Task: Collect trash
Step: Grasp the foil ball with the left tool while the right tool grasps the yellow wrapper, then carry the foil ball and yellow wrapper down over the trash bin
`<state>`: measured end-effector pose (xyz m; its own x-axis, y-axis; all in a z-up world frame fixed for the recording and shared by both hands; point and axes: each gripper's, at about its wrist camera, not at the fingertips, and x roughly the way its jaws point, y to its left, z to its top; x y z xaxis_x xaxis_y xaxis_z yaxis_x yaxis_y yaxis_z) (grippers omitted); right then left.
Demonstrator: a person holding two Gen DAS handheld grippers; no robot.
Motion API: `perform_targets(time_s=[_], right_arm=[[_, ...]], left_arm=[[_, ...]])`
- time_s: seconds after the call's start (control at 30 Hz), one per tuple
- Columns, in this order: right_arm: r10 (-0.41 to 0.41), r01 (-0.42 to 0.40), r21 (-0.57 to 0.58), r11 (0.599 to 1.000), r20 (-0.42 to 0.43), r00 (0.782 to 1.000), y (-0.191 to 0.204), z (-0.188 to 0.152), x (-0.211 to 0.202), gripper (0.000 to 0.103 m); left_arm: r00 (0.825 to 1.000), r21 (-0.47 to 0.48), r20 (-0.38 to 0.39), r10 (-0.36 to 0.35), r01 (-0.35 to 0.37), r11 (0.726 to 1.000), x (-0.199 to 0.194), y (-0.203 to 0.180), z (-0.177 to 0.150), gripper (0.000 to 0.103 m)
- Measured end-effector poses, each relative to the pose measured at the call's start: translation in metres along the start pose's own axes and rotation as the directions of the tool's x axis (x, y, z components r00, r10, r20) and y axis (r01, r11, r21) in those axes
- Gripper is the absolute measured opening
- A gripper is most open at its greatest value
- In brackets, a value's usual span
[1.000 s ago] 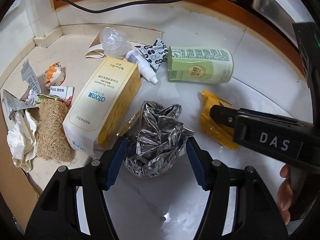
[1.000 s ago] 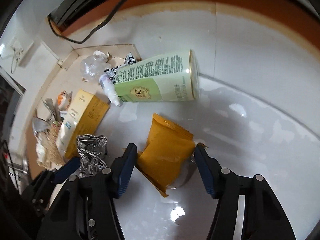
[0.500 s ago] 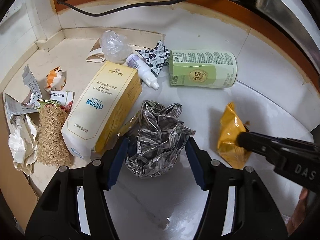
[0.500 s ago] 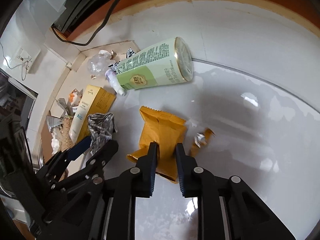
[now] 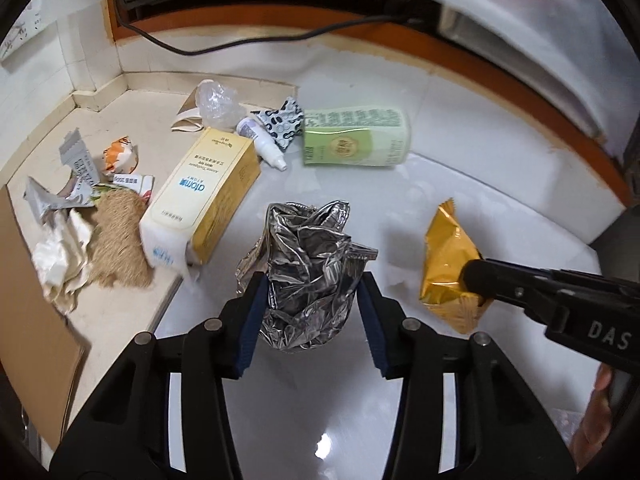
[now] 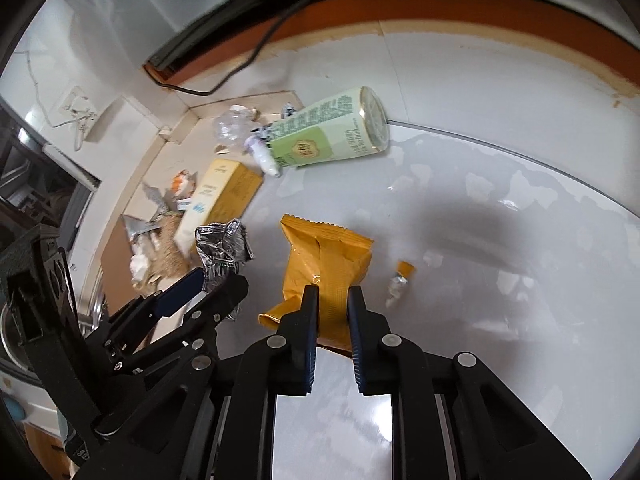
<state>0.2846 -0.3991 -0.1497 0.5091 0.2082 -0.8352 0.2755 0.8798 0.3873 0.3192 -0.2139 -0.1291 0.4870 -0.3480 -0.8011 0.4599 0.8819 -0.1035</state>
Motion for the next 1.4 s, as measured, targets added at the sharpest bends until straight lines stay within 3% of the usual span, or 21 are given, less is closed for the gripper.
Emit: perform_targets(time_s=[0.4, 0.67, 0.97, 1.17, 1.4], right_arm=[[0.091, -0.089, -0.110, 0.990, 0.019, 0.996, 0.046, -0.077, -0.090, 0.015], [0.148, -0.153, -0.225, 0.962, -0.039, 0.988, 0.086, -0.163, -0.119, 0.015], [0.109, -0.138, -0.381, 0.914, -0.097, 0.989, 0.119, -0.278, -0.084, 0.015], [0.072, -0.132, -0.441, 0.888, -0.149, 0.986, 0.120, -0.338, -0.024, 0.015], [0.049, -0.128, -0.412, 0.902, -0.197, 0.979, 0.105, -0.382, 0.073, 0.015]], left_arm=[[0.997, 0.005, 0.038, -0.070, 0.070, 0.998, -0.135, -0.004, -0.056, 0.042], [0.996, -0.010, 0.024, -0.084, 0.084, 0.996, -0.191, 0.007, -0.141, 0.042], [1.000, -0.045, 0.004, -0.001, 0.001, 0.999, -0.183, 0.031, -0.253, 0.042], [0.999, -0.102, -0.025, 0.038, -0.040, 0.994, -0.146, 0.055, -0.312, 0.042], [0.993, -0.167, -0.092, 0.075, -0.090, 0.982, -0.084, 0.089, -0.364, 0.043]])
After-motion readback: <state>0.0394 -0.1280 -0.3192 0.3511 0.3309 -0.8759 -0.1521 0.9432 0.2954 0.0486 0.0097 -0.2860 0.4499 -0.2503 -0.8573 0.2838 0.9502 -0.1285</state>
